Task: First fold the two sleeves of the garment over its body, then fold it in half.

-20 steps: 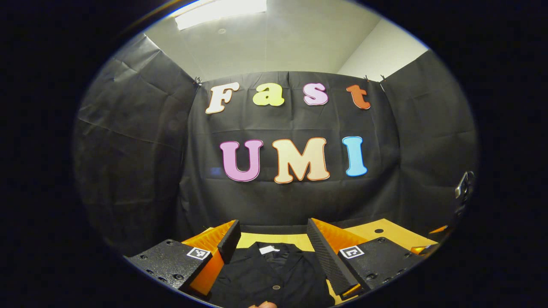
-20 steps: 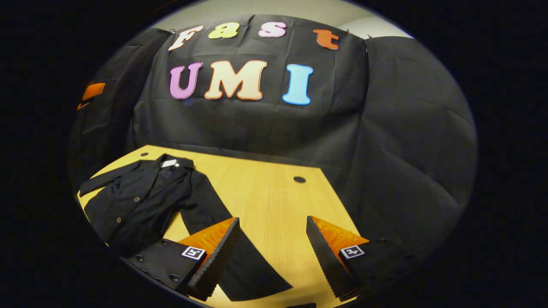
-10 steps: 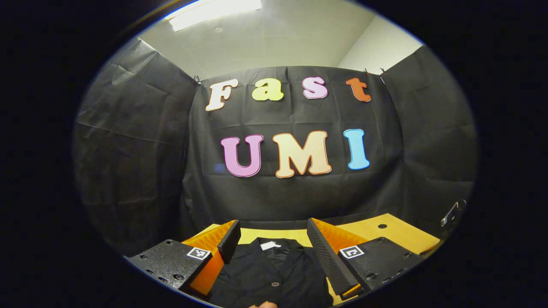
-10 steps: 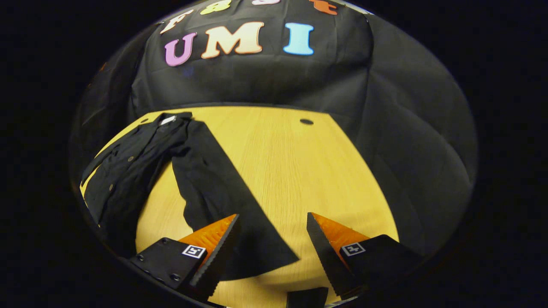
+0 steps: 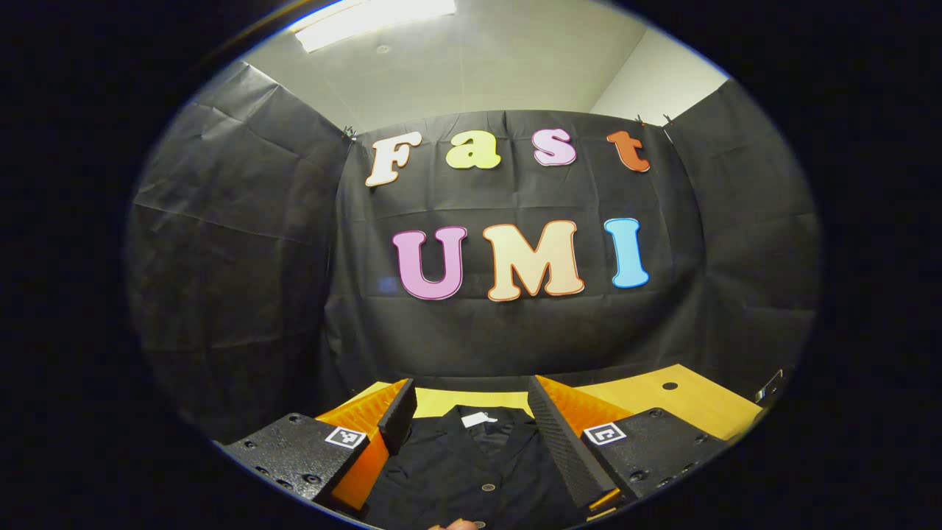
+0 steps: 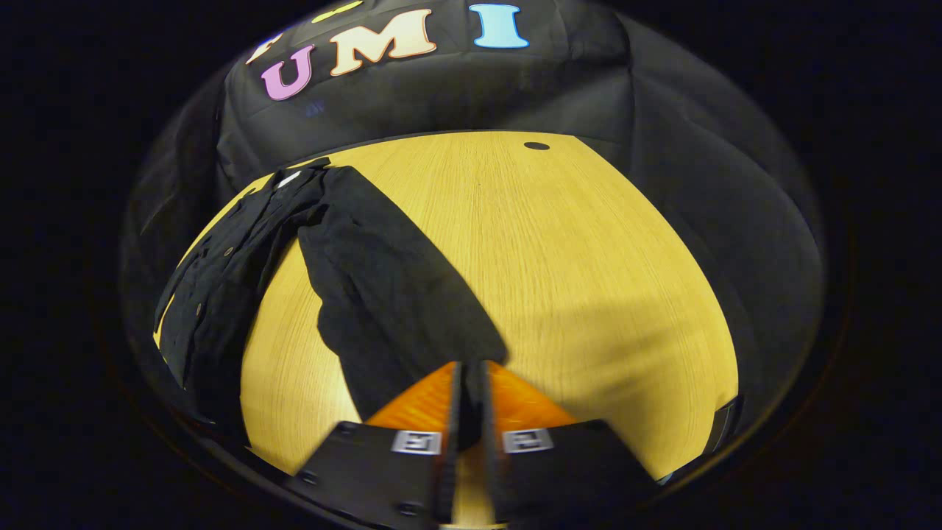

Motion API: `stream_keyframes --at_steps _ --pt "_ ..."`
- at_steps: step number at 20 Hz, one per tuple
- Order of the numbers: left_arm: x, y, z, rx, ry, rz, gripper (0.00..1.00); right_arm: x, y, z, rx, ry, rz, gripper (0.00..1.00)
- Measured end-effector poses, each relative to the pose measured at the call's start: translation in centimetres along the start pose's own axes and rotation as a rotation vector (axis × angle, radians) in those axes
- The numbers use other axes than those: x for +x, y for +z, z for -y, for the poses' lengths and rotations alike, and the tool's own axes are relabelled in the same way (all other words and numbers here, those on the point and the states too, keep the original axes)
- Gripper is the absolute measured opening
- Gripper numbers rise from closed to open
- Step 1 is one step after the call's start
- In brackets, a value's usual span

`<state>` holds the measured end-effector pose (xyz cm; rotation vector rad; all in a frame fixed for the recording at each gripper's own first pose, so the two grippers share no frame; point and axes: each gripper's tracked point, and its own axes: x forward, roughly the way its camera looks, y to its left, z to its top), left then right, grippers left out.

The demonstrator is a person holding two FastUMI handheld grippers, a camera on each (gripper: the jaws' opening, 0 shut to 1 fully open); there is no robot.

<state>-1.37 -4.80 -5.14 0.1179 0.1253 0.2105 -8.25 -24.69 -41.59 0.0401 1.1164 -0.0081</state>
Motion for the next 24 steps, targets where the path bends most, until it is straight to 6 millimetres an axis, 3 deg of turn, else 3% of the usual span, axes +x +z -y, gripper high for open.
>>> stream_keyframes --at_steps 1,2,3,4,7,8,11,13,14,15,16,23,24 --pt "0.1 0.0 -0.8 0.002 0.006 0.003 0.91 -0.2 0.0 -0.8 0.027 0.023 -0.02 0.11" --pt "0.4 0.2 -1.7 0.0 0.013 0.011 0.95 -0.7 0.3 -1.4 0.059 0.042 -0.016 0.1" --pt "0.6 0.2 -2.4 0.0 0.016 0.014 0.91 -1.3 1.4 -1.9 0.072 0.046 0.012 0.11" --pt "0.8 -0.1 -3.2 0.006 0.021 0.014 0.94 -1.9 3.0 -2.4 0.079 0.049 0.051 0.1" --pt "1.7 -0.2 -5.7 0.006 0.027 0.018 0.91 -4.3 8.0 -5.1 0.089 0.068 0.139 0.1" --pt "1.9 -0.7 -6.5 0.003 0.031 0.009 0.95 -5.0 9.3 -5.9 0.097 0.07 0.167 0.1" --pt "2.5 -0.6 -9.6 0.003 0.05 0.012 0.91 -6.6 14.1 -9.0 0.086 0.074 0.259 0.1" --pt "2.8 -1.2 -11.9 0.009 0.072 0.004 0.94 -7.3 16.5 -11.6 0.07 0.092 0.303 0.1" --pt "3.0 -1.3 -12.9 0.008 0.082 0.0 0.91 -7.5 17.3 -13.1 0.065 0.104 0.317 0.1" --pt "3.1 -1.4 -14.0 0.008 0.095 -0.004 0.95 -7.7 18.2 -14.5 0.057 0.117 0.328 0.1" --pt "3.2 -1.5 -15.1 0.008 0.11 -0.003 0.91 -7.7 18.7 -15.7 0.047 0.13 0.337 0.1" --pt "4.5 -2.8 -22.0 0.017 0.165 -0.021 0.95 -8.2 22.6 -24.9 -0.001 0.2 0.384 0.1" --pt "4.7 -3.1 -22.9 0.019 0.167 -0.025 0.92 -8.1 22.9 -26.1 -0.007 0.208 0.386 0.1"
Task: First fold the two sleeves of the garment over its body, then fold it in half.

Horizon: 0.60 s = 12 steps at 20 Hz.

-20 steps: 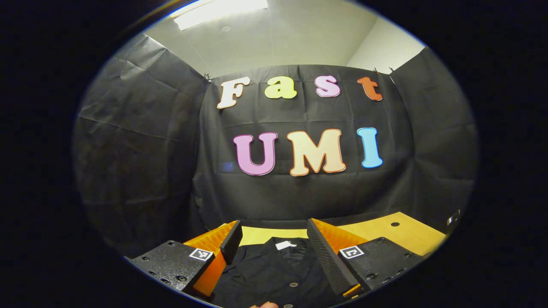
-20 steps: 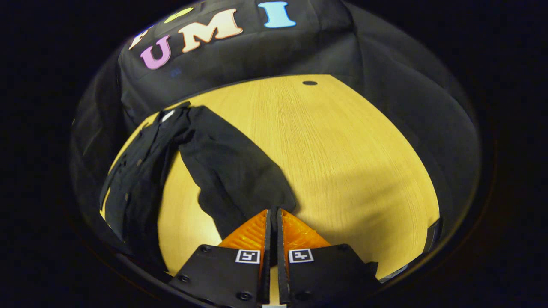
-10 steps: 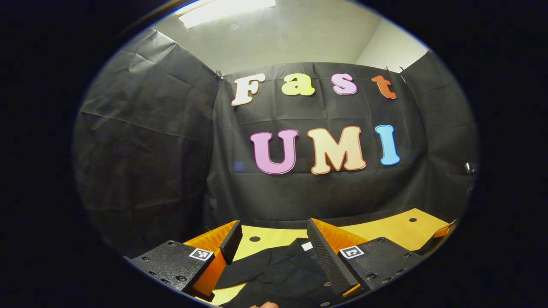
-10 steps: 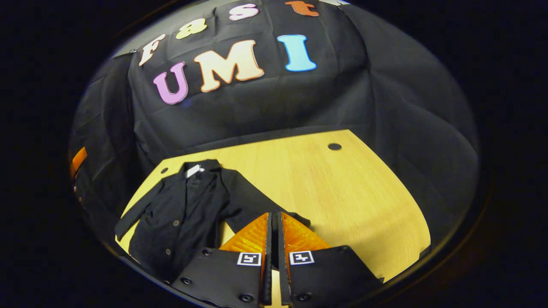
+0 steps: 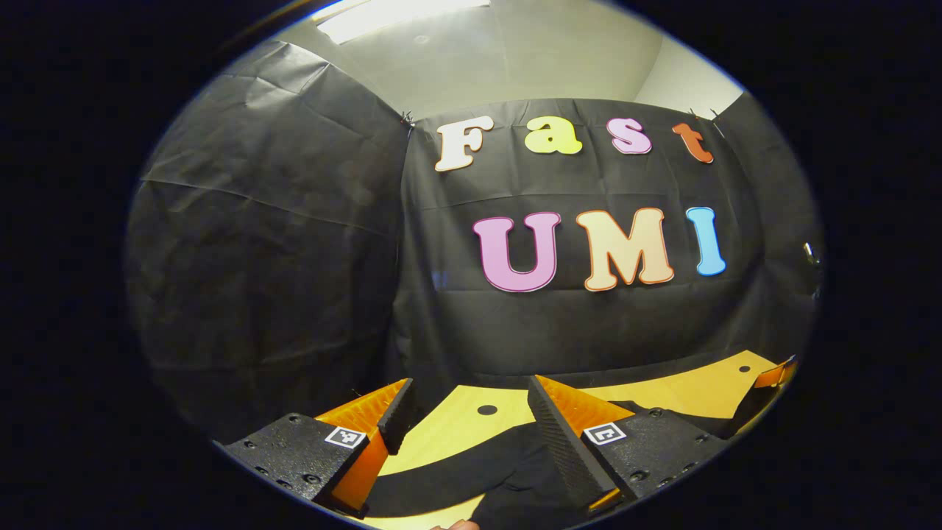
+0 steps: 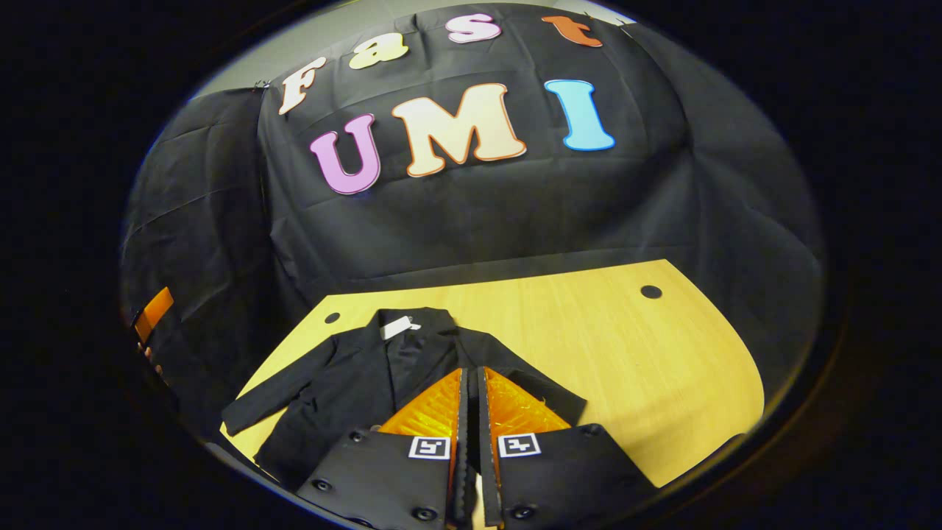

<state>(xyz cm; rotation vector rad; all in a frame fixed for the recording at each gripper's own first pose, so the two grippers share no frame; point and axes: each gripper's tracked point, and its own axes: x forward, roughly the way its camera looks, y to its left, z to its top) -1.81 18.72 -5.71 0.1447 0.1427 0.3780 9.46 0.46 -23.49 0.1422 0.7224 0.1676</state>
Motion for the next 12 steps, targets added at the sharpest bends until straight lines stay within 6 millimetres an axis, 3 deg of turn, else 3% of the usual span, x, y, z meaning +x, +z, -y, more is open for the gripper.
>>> stream_keyframes --at_steps 1,4,7,8,9,12 --pt "0.4 -0.3 -0.8 0.004 0.0 -0.004 0.95 0.5 0.3 -1.2 -0.005 0.007 0.0 0.1" --pt "1.4 -1.2 -3.1 0.01 -0.003 -0.016 0.92 1.7 0.9 -5.1 -0.023 0.026 0.008 0.1" --pt "2.6 -2.1 -5.3 0.015 -0.015 -0.026 0.95 2.9 1.8 -9.3 -0.06 0.046 0.025 0.1" --pt "3.1 -2.5 -6.0 0.017 -0.017 -0.029 0.95 3.2 2.1 -10.7 -0.07 0.057 0.031 0.06" --pt "3.3 -2.7 -6.9 0.018 -0.016 -0.032 0.92 3.7 2.4 -12.2 -0.079 0.069 0.036 0.1" --pt "3.9 -3.7 -9.3 0.015 -0.003 -0.045 0.95 5.2 2.8 -16.2 -0.101 0.105 0.043 0.1"
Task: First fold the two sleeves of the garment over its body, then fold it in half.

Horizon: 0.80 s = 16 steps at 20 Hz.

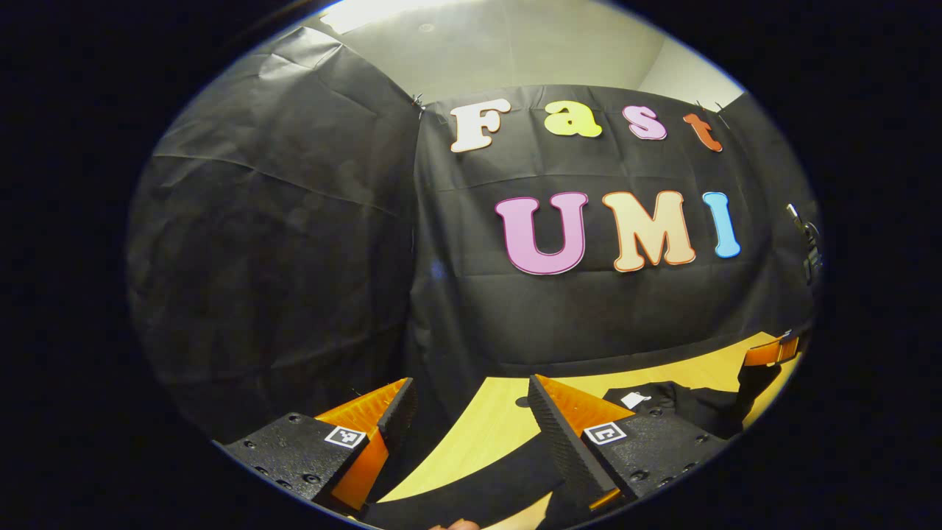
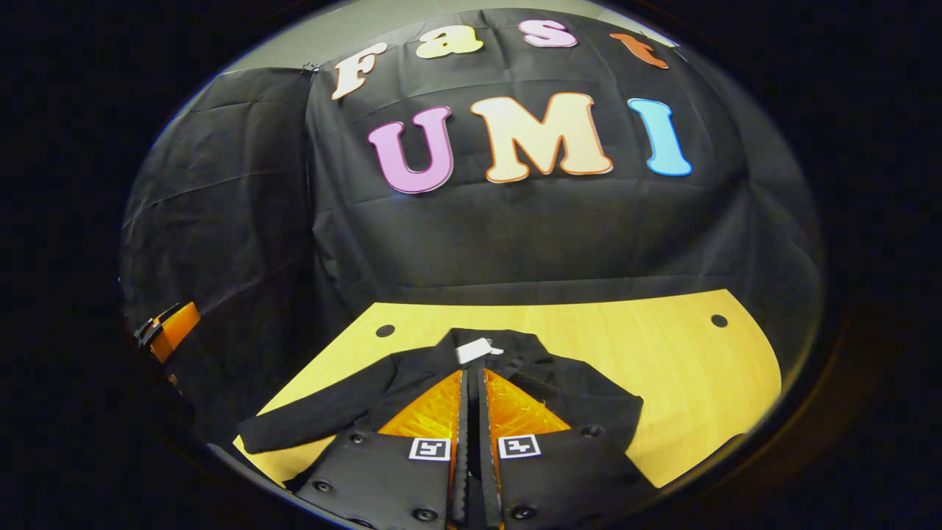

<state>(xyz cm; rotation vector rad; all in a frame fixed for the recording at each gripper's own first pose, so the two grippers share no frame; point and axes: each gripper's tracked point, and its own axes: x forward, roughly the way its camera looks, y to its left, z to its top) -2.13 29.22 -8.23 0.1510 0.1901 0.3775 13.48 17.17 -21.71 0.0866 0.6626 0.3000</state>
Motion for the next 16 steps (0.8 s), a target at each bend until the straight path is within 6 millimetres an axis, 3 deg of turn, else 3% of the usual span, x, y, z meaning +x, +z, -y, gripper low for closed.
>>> stream_keyframes --at_steps 7,10,11,12,16 --pt "-0.2 -2.9 -6.3 -0.02 0.084 -0.058 0.92 4.8 0.2 -7.4 -0.023 0.074 -0.02 0.1" --pt "-1.0 -4.4 -8.9 -0.035 0.133 -0.097 0.96 6.7 -0.5 -9.5 -0.031 0.095 -0.04 0.1" --pt "-1.3 -4.9 -9.7 -0.04 0.148 -0.11 0.92 7.3 -0.7 -10.1 -0.035 0.099 -0.048 0.1" --pt "-1.6 -5.7 -10.3 -0.047 0.16 -0.128 0.92 7.9 -1.1 -10.7 -0.037 0.102 -0.057 0.13" --pt "-2.9 -9.9 -12.2 -0.088 0.196 -0.259 0.95 10.3 -2.5 -12.2 -0.039 0.105 -0.087 0.1"
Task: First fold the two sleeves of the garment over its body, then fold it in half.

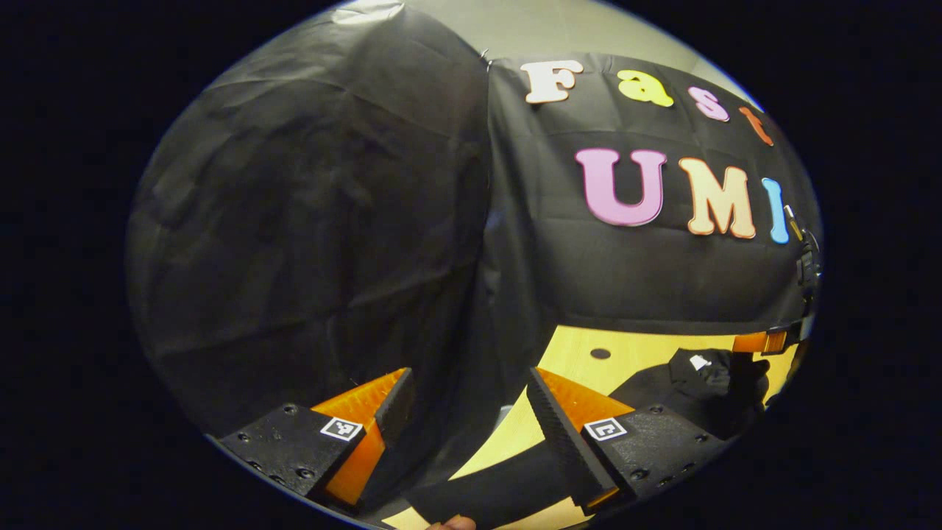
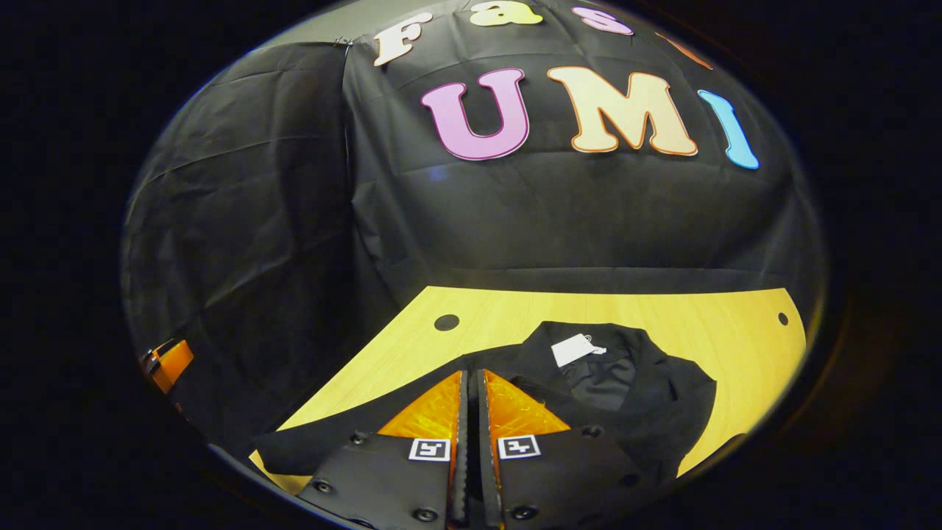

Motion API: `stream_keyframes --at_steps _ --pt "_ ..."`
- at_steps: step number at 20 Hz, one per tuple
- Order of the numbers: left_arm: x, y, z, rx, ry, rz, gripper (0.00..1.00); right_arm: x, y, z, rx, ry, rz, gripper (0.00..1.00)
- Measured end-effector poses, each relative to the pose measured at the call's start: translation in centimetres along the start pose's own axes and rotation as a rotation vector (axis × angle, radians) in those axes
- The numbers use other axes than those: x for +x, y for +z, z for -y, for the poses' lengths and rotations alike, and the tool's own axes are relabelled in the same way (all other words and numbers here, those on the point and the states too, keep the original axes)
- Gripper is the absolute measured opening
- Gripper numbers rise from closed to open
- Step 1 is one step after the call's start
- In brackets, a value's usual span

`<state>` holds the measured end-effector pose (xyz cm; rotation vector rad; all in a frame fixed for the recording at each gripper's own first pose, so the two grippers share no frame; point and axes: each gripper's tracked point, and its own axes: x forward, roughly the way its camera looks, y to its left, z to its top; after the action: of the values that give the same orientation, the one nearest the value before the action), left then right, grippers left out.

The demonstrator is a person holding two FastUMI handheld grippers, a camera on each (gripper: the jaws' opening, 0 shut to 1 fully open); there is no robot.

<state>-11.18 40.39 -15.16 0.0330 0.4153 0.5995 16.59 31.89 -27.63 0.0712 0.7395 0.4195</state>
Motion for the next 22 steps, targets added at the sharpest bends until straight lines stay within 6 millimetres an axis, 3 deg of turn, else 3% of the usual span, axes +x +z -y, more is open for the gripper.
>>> stream_keyframes --at_steps 1,4,8,12,18,22 --pt "0.0 -1.1 -0.4 -0.014 0.003 -0.036 0.95 0.2 -0.2 -0.2 0.008 0.008 -0.014 0.11" --pt "0.1 -5.1 -1.3 -0.066 0.013 -0.153 0.94 0.5 -1.0 -0.4 0.004 0.003 -0.026 1.0" --pt "0.2 -11.2 -1.3 -0.102 0.012 -0.315 0.95 -0.3 -1.0 -0.2 -0.031 -0.013 -0.019 0.98" --pt "-0.8 -15.6 -1.8 -0.042 0.017 -0.399 0.96 -1.1 -1.6 0.7 -0.047 -0.033 -0.029 0.98" --pt "-1.6 -20.3 -0.9 0.068 -0.01 -0.492 0.95 -2.2 -2.7 2.1 -0.045 -0.059 -0.038 0.98" --pt "-3.0 -22.1 -1.3 0.03 -0.009 -0.554 0.94 -3.0 -3.0 2.5 -0.054 -0.066 -0.035 0.98"
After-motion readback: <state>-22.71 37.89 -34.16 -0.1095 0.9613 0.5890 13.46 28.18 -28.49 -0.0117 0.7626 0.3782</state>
